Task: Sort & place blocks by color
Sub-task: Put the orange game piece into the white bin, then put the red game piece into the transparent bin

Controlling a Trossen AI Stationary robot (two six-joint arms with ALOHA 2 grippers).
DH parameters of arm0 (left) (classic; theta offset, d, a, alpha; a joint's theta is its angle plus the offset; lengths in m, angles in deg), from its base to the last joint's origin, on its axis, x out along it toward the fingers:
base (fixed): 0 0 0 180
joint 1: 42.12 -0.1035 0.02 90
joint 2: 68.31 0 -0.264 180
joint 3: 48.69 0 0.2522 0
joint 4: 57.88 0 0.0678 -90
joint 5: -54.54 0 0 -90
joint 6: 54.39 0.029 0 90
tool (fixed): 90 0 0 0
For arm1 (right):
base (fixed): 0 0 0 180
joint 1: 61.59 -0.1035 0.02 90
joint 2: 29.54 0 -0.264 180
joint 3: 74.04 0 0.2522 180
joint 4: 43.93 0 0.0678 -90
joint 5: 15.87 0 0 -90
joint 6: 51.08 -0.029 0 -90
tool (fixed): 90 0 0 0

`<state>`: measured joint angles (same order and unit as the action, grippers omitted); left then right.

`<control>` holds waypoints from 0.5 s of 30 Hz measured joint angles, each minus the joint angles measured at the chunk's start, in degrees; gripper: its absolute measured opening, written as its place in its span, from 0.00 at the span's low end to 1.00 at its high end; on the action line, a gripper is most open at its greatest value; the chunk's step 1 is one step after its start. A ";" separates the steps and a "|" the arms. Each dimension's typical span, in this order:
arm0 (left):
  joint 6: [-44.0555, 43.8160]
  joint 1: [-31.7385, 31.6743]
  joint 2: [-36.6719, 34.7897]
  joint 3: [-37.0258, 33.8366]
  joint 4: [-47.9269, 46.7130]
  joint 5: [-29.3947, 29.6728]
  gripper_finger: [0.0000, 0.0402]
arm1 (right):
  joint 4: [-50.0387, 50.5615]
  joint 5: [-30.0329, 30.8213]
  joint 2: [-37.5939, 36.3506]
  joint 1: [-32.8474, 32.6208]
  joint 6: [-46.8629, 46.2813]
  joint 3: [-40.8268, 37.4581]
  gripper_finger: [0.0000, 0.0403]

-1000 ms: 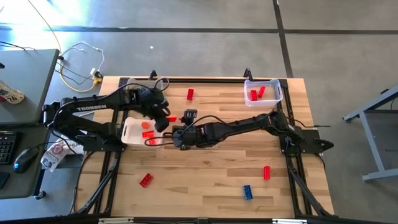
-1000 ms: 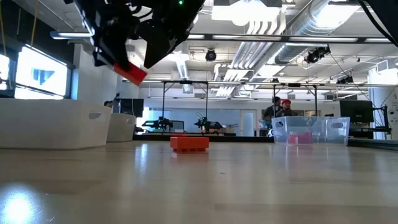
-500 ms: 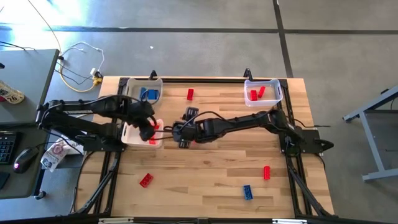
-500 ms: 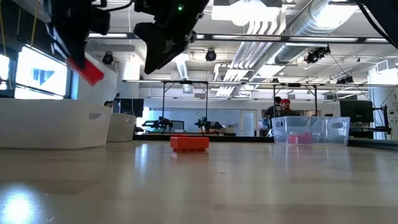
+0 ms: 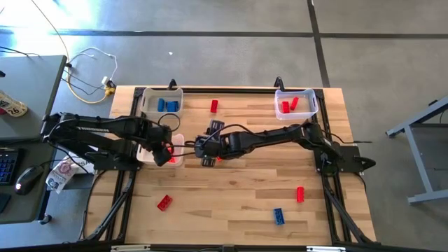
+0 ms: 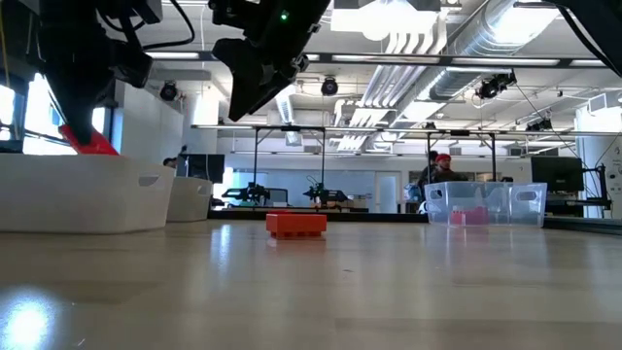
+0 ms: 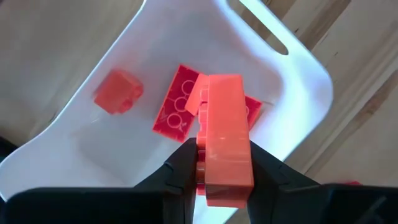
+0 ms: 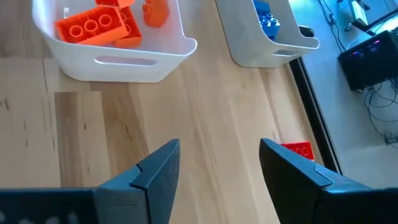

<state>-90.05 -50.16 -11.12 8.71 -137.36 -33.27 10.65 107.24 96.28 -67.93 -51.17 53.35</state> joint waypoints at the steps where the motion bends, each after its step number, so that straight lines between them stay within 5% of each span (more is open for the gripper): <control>1: -0.27 0.13 0.00 0.00 0.06 -0.01 0.20 | 0.06 -0.01 0.00 -0.02 -0.03 0.00 0.51; 15: 1.08 0.27 0.00 0.01 0.52 -0.46 0.46 | 1.87 -1.87 0.02 -0.04 -2.94 0.00 0.51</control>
<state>-88.97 -49.89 -11.12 8.71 -136.84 -33.73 12.52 105.38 96.30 -67.98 -54.11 53.35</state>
